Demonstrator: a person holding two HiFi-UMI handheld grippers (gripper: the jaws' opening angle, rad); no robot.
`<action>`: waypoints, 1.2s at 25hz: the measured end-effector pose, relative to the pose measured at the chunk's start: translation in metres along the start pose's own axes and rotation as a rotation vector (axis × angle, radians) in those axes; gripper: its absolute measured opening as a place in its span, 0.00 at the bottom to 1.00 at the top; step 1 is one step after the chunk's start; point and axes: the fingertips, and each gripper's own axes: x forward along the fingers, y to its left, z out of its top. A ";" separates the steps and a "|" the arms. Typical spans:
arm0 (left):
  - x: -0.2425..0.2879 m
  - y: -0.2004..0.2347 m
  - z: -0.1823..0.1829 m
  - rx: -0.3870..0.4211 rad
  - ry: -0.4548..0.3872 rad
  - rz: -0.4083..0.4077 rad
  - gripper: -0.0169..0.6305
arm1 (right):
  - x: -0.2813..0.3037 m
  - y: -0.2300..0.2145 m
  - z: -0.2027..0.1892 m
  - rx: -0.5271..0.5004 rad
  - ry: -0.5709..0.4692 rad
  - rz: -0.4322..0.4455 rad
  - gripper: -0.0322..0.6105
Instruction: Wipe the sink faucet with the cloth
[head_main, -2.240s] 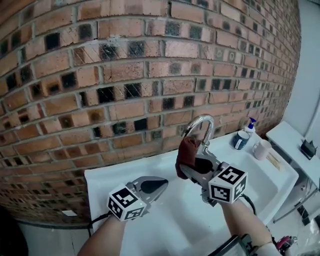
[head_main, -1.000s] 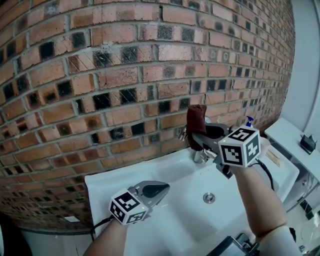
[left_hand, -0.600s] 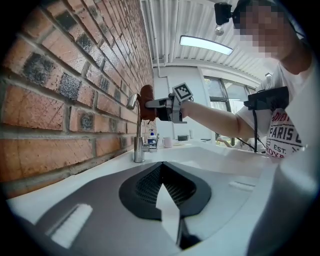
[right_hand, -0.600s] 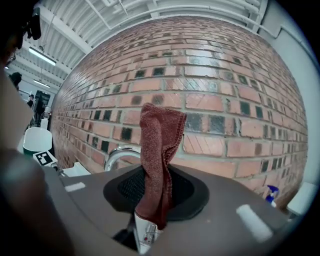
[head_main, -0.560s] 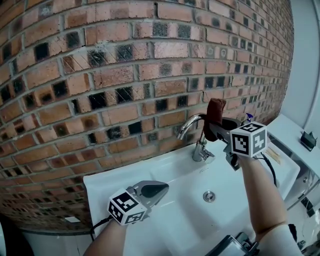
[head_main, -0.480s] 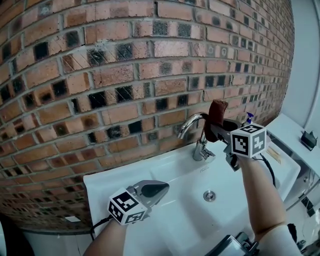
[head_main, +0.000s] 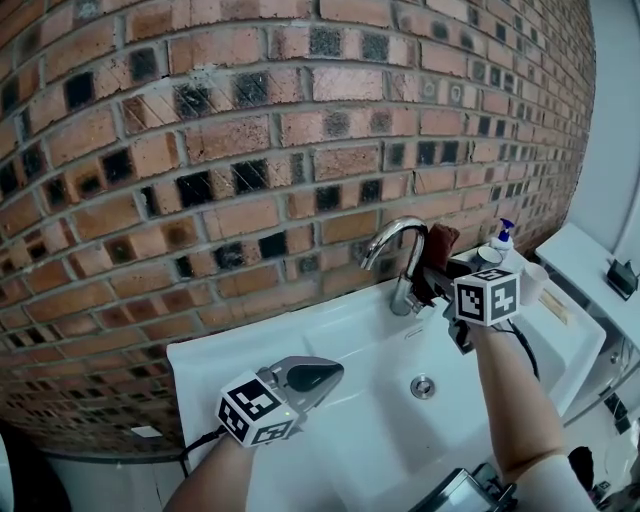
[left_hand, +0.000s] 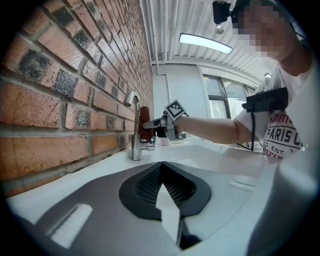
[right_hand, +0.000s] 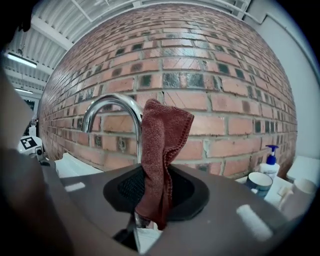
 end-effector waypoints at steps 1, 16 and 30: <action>0.000 0.000 0.000 0.000 0.000 0.000 0.04 | 0.003 -0.001 -0.004 0.010 0.001 -0.001 0.19; 0.001 0.001 -0.003 -0.015 0.007 -0.005 0.04 | -0.020 0.020 0.015 -0.081 -0.066 0.005 0.19; 0.001 -0.001 -0.002 -0.006 0.007 -0.009 0.04 | 0.013 0.062 0.003 -0.237 0.044 0.044 0.19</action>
